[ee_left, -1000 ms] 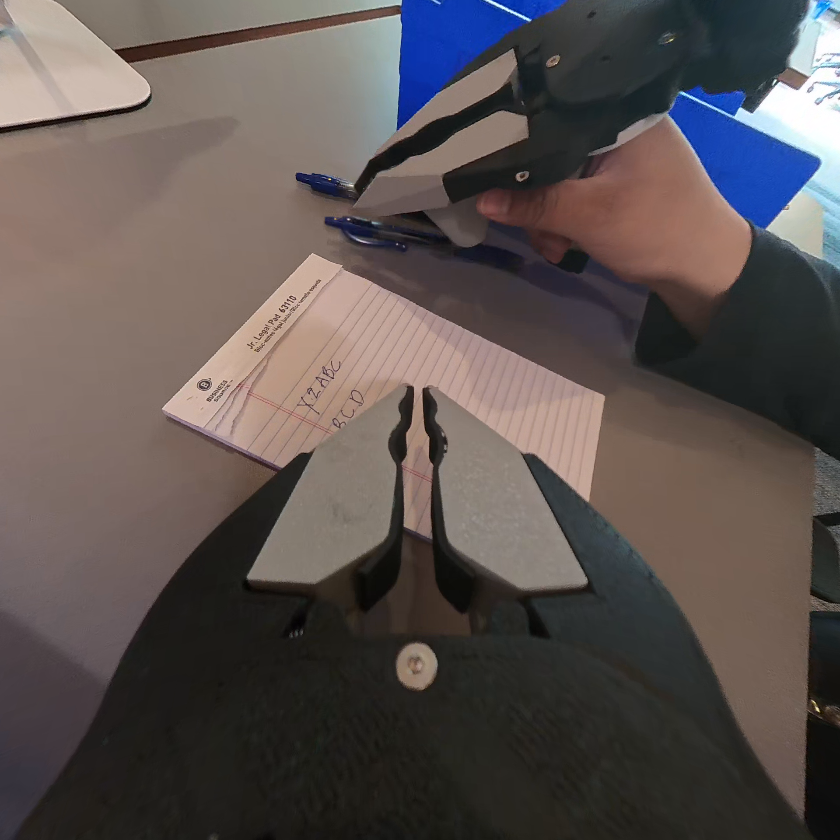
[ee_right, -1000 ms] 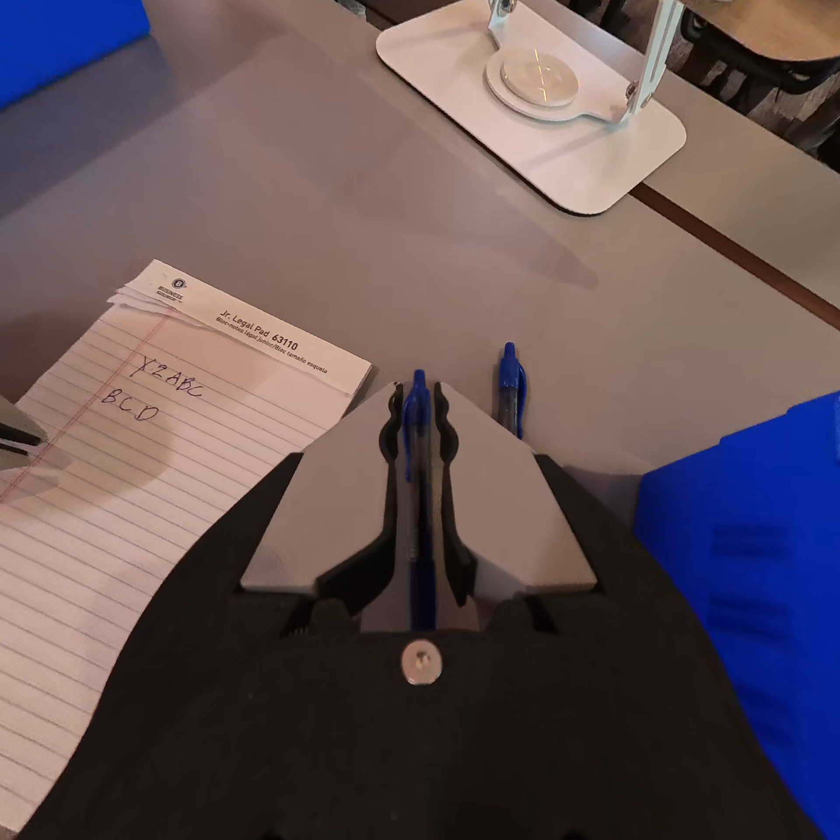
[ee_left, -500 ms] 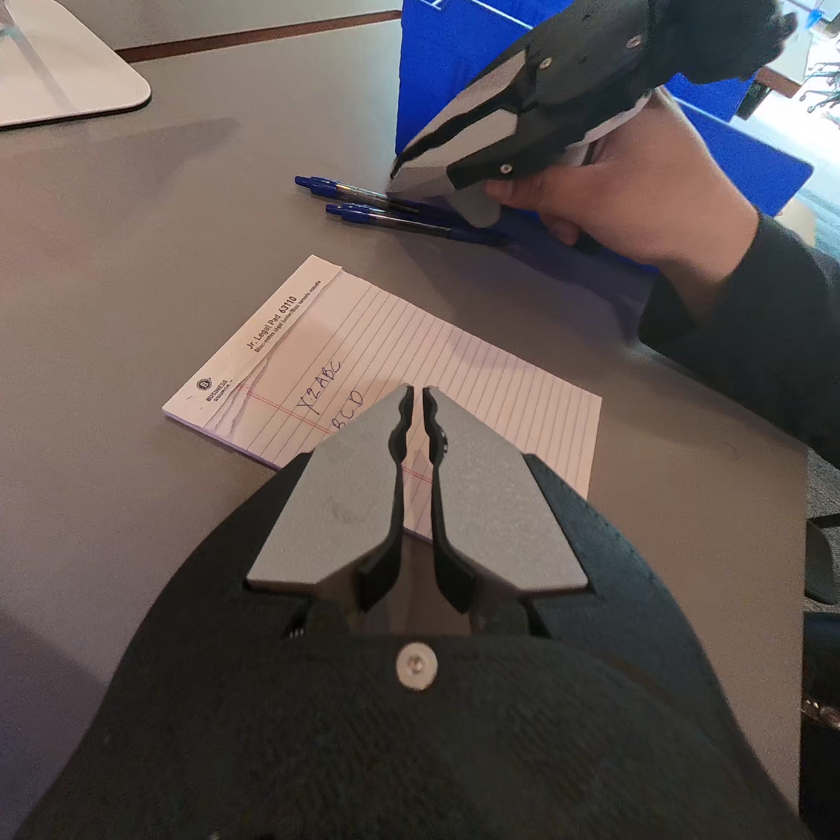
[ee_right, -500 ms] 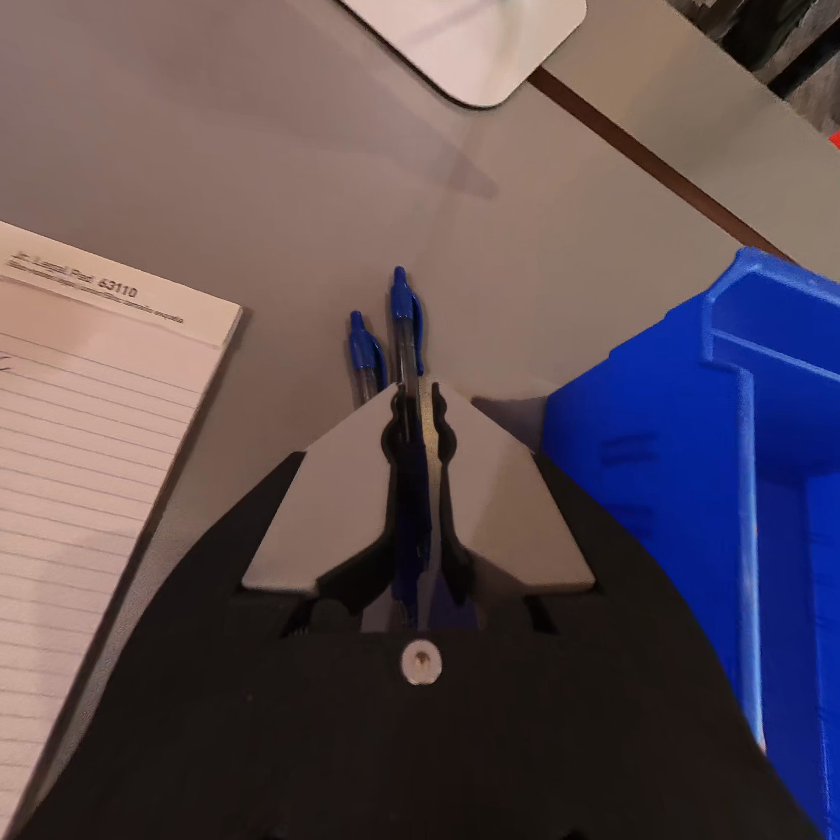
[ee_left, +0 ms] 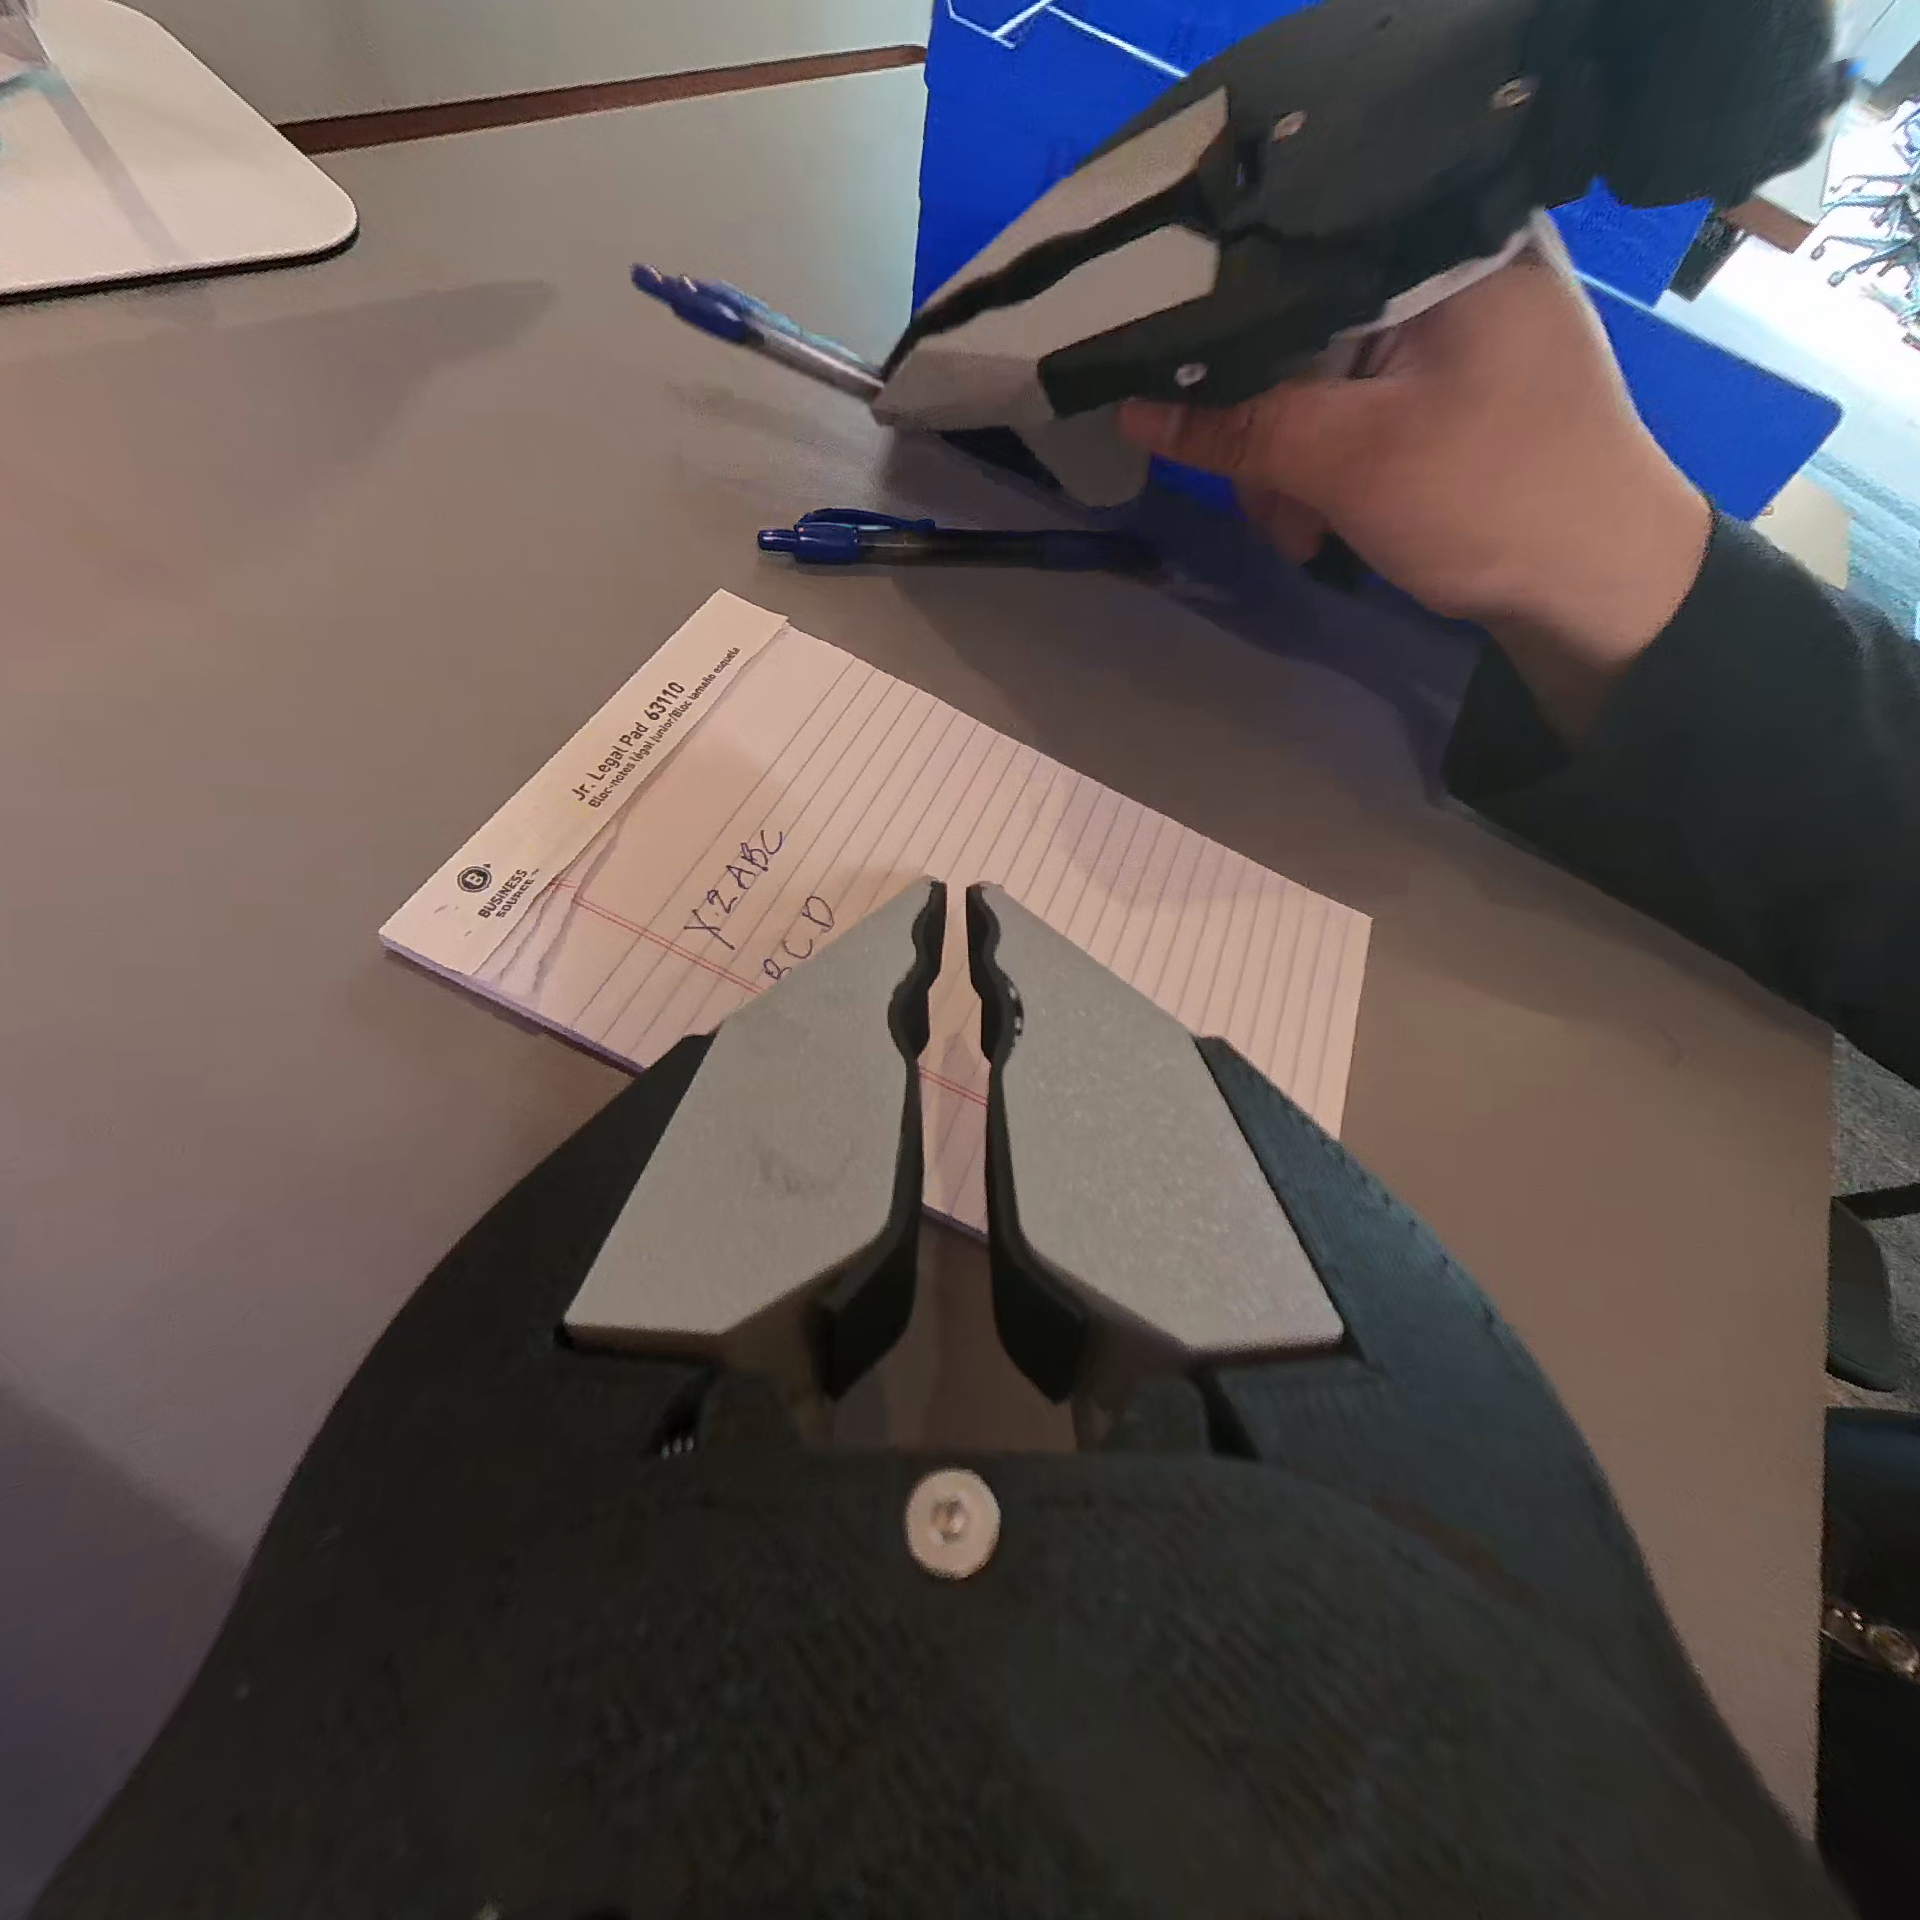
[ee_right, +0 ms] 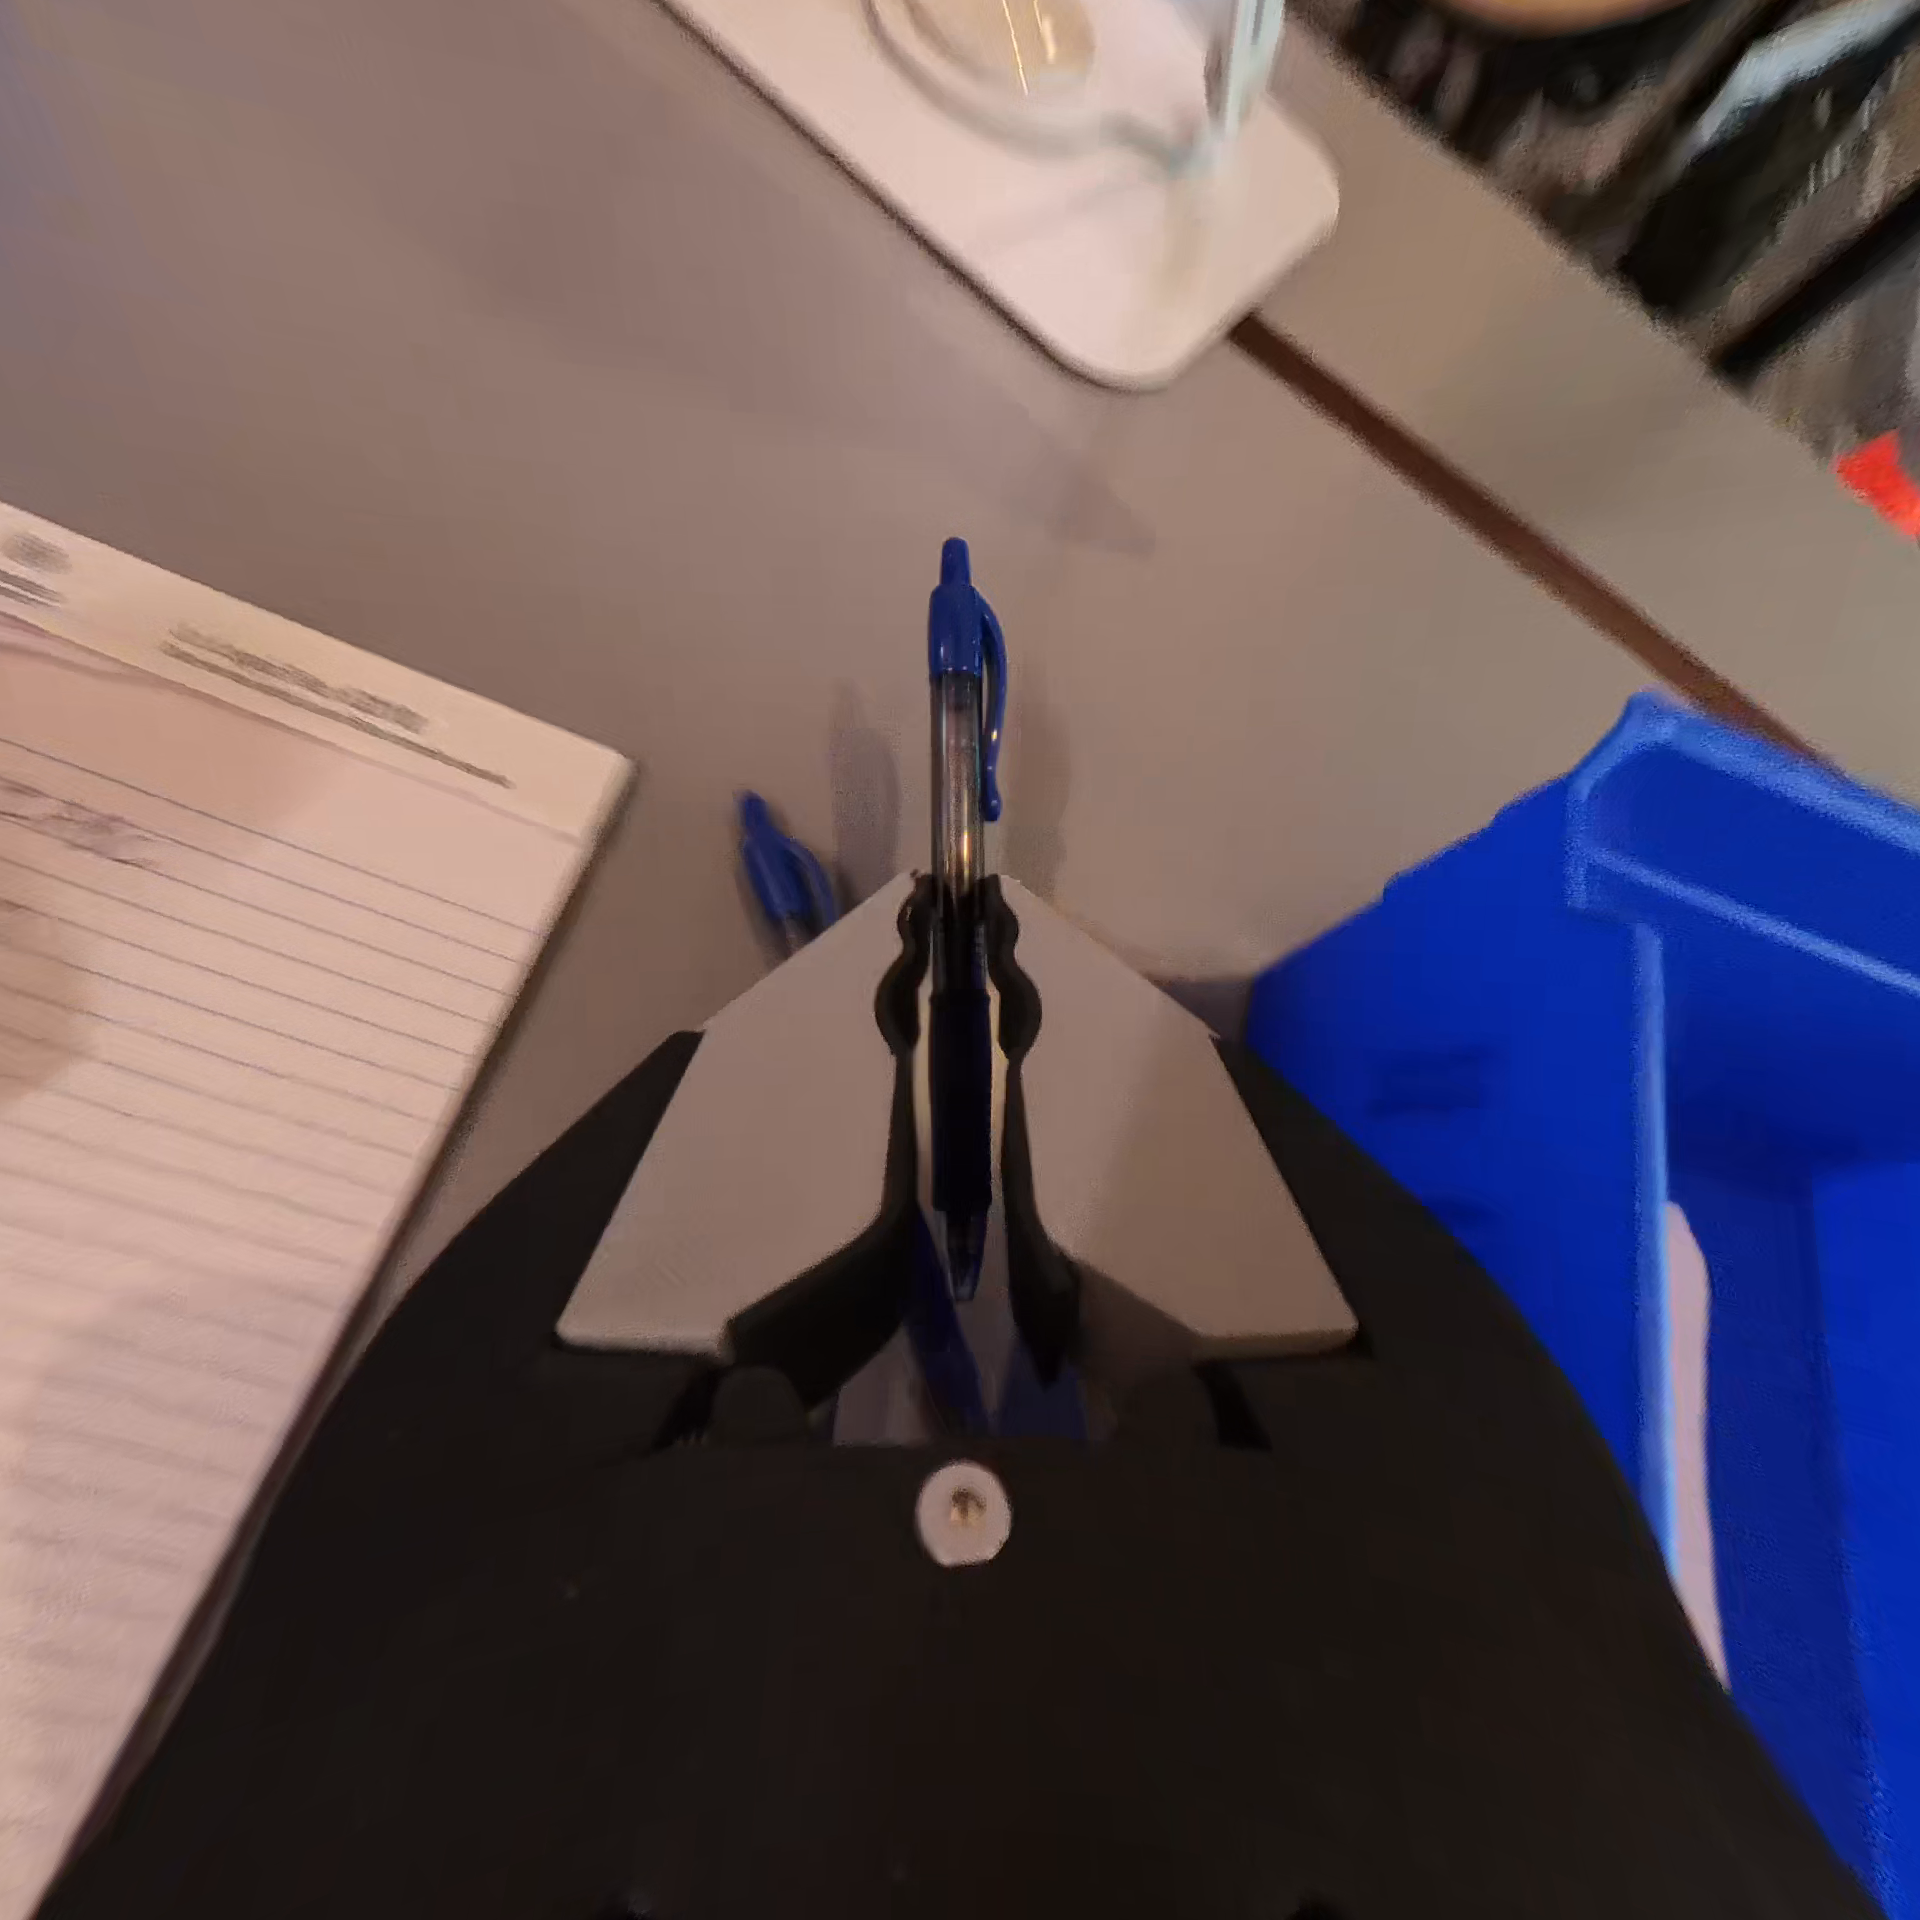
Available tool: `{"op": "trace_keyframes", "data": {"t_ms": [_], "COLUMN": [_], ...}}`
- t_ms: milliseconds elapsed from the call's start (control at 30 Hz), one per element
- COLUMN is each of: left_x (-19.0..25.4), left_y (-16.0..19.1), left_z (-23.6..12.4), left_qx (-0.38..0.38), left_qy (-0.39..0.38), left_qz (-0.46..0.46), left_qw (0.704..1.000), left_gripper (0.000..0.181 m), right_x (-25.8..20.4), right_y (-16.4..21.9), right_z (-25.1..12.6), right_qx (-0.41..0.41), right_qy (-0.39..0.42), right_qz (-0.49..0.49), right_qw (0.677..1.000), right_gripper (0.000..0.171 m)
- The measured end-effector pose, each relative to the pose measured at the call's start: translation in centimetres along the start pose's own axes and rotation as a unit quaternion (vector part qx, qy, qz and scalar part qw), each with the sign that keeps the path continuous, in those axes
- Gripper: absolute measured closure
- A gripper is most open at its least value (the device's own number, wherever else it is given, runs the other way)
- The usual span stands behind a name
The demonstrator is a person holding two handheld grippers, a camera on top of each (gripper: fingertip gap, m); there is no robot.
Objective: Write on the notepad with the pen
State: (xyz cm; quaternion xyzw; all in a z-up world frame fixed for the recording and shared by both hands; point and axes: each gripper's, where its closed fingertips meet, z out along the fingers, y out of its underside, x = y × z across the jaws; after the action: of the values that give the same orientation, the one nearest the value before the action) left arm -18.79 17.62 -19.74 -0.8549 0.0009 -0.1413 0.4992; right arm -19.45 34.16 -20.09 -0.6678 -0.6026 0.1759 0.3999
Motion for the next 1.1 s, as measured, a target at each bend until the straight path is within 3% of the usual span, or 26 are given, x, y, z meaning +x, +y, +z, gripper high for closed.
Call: {"op": "trace_keyframes", "data": {"t_ms": [100,267,500,600,700,833,900,1100], "left_x": [0.1,2.1,4.2,5.2,5.6,5.6,5.7,3.6], "left_y": [-0.2,-1.9,-3.6,-4.5,-4.8,-5.0,-5.0,-4.0], "left_z": [-0.1,-0.9,-2.0,-2.7,-3.1,-3.2,-3.2,-2.5], "left_qx": [0.007,0.058,0.108,0.139,0.152,0.155,0.156,0.122], "left_qy": [0.007,0.053,0.129,0.155,0.166,0.179,0.182,0.104], "left_qz": [-0.006,0.019,0.005,0.009,0.010,-0.007,-0.005,0.017], "left_qw": [1.000,0.997,0.986,0.978,0.974,0.972,0.971,0.987], "left_gripper": [0.180,0.178,0.167,0.159,0.154,0.154,0.165,0.173], "right_x": [-3.7,-8.2,-11.8,-13.3,-14.6,-15.9,-16.4,-15.8], "right_y": [-3.9,-8.8,-9.7,-9.8,-9.5,-9.2,-9.2,-8.8], "right_z": [-3.0,-10.0,-13.1,-13.6,-13.3,-13.2,-13.2,-12.8], "right_qx": [0.106,0.241,0.262,0.263,0.255,0.252,0.251,0.240], "right_qy": [-0.130,-0.407,-0.535,-0.555,-0.551,-0.556,-0.560,-0.559], "right_qz": [0.060,0.214,0.211,0.207,0.187,0.173,0.169,0.174], "right_qw": [0.984,0.855,0.775,0.762,0.772,0.773,0.771,0.774], "right_gripper": [0.165,0.165,0.165,0.165,0.165,0.165,0.165,0.162]}}
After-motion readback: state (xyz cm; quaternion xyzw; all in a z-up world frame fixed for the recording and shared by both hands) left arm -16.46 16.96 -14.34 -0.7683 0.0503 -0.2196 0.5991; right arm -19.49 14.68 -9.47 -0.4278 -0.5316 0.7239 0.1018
